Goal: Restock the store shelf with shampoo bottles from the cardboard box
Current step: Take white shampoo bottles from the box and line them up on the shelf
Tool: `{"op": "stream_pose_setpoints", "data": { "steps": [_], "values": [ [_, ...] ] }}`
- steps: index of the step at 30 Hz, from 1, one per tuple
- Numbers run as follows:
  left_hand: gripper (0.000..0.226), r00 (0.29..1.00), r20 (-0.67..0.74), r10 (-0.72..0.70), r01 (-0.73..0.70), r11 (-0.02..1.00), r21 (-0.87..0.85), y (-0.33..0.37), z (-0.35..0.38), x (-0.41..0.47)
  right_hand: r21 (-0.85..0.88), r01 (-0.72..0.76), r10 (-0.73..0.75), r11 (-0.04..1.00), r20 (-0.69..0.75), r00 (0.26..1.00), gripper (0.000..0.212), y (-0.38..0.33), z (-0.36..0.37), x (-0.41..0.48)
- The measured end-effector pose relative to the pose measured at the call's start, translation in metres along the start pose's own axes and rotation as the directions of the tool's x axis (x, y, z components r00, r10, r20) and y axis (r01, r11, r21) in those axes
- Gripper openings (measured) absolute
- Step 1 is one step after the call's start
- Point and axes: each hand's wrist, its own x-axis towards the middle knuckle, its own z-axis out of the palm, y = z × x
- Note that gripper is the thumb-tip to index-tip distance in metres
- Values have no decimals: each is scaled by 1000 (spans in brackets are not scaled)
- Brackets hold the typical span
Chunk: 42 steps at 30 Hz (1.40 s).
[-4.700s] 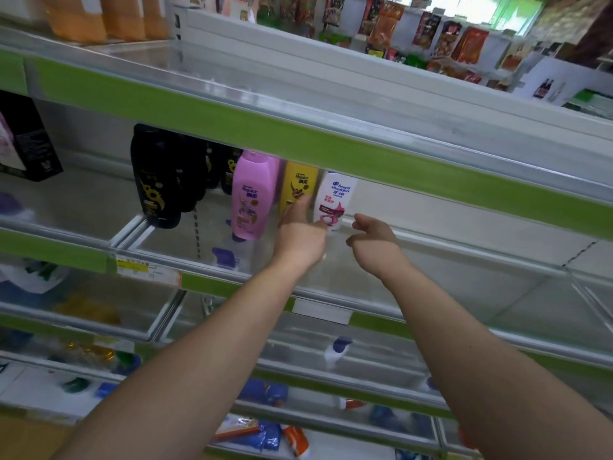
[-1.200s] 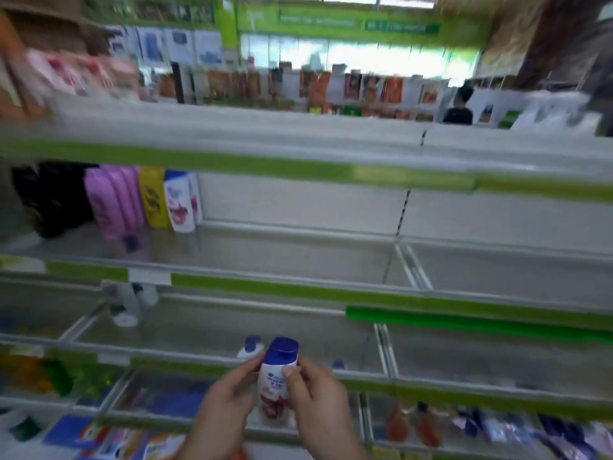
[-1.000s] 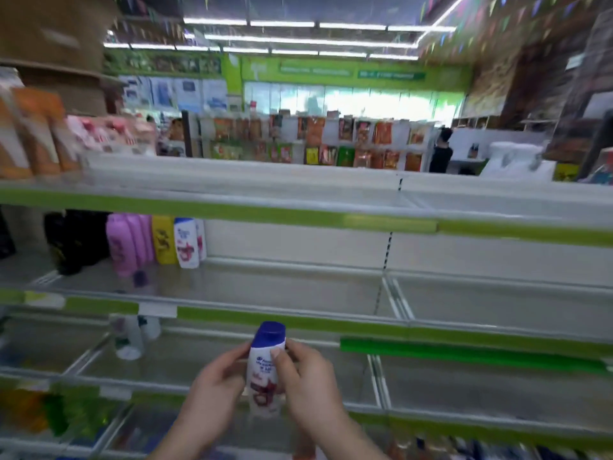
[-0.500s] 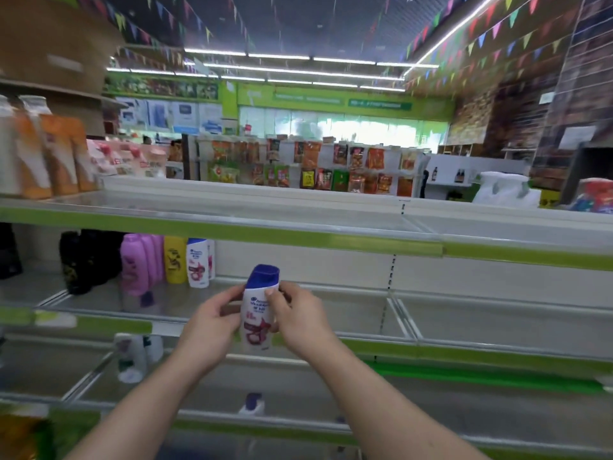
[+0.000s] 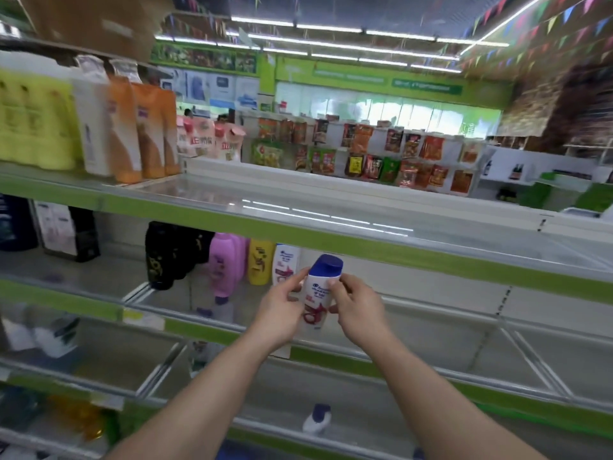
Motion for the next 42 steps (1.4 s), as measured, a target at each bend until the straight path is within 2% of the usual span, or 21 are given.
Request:
{"op": "stream_pose_setpoints", "data": {
  "steps": [3, 7, 12, 18, 22, 30, 37, 42],
  "values": [
    [49, 1000, -7, -28, 28, 1000, 7, -16, -20, 28, -49, -25, 25, 998, -1, 1000, 22, -2, 31, 27],
    [53, 995, -17, -98, 98, 995, -5, -34, -39, 60, -119, -58, 60, 991, 9, 998, 29, -4, 62, 56],
    [63, 991, 29, -133, 134, 990, -34, -46, -49, 82, -113, -123, 118, 986, -45, 992, 38, -2, 89, 76],
    [53, 987, 10, -159, 159, 981, -108, -56, -52, 99, -94, -237, 229, 967, -90, 969, 41, 0, 106, 99],
    [53, 986, 21, -166, 167, 977, -130, -65, -54, 107, -129, -246, 233, 961, -109, 966, 37, 1, 113, 109],
    [53, 987, 8, -160, 160, 980, -115, -76, -60, 122, -151, -228, 208, 962, -134, 969, 49, 2, 122, 119],
    [56, 988, 29, -148, 151, 983, -104, -76, -62, 127, -68, -283, 269, 957, -165, 949, 38, 0, 123, 123],
    [59, 991, 52, -120, 124, 989, -78, -78, -63, 128, -60, -284, 270, 957, -177, 946, 37, -4, 124, 121]
  ]
}}
